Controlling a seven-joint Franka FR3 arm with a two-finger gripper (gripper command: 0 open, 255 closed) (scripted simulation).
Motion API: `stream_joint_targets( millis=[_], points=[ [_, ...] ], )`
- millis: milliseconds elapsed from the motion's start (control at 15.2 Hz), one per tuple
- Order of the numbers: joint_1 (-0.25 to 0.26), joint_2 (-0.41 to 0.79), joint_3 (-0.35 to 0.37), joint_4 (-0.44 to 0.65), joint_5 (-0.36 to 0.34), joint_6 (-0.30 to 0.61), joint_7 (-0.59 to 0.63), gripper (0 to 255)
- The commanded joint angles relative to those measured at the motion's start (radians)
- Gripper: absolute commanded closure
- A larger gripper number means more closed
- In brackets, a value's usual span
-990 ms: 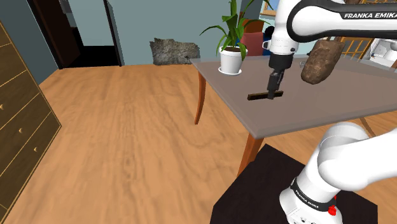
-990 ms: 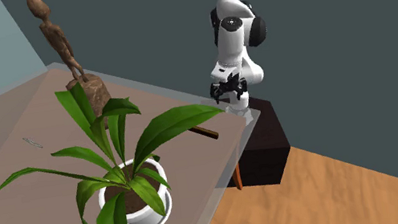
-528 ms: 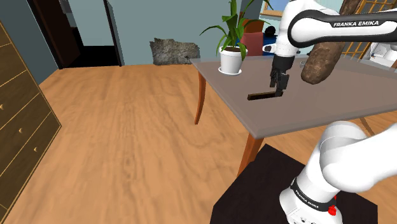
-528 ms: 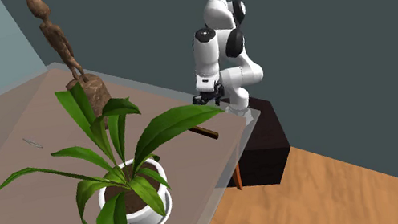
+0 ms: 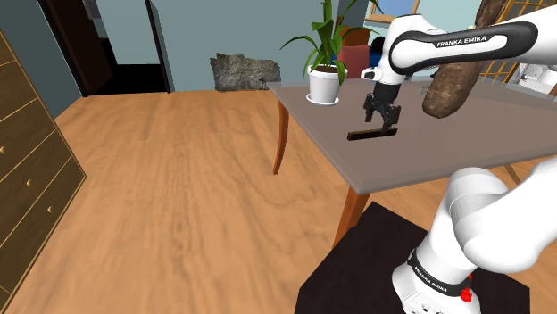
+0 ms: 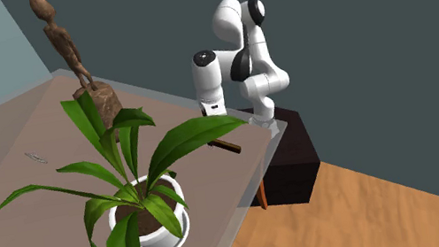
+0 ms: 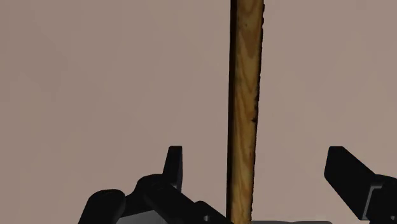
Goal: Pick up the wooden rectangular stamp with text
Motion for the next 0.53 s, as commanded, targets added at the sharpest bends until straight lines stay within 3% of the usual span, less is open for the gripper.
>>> stream_joint_targets(
  millis=[0,396,462],
  points=[
    [0.006,0.008,-0.016,-0.017,-0.006,0.029,-0.013,0],
    [0.008,0.024,-0.044,-0.064,-0.019,0.093,-0.01,0],
    [0.008,0.025,-0.045,-0.066,-0.019,0.096,-0.01,255]
  ],
)
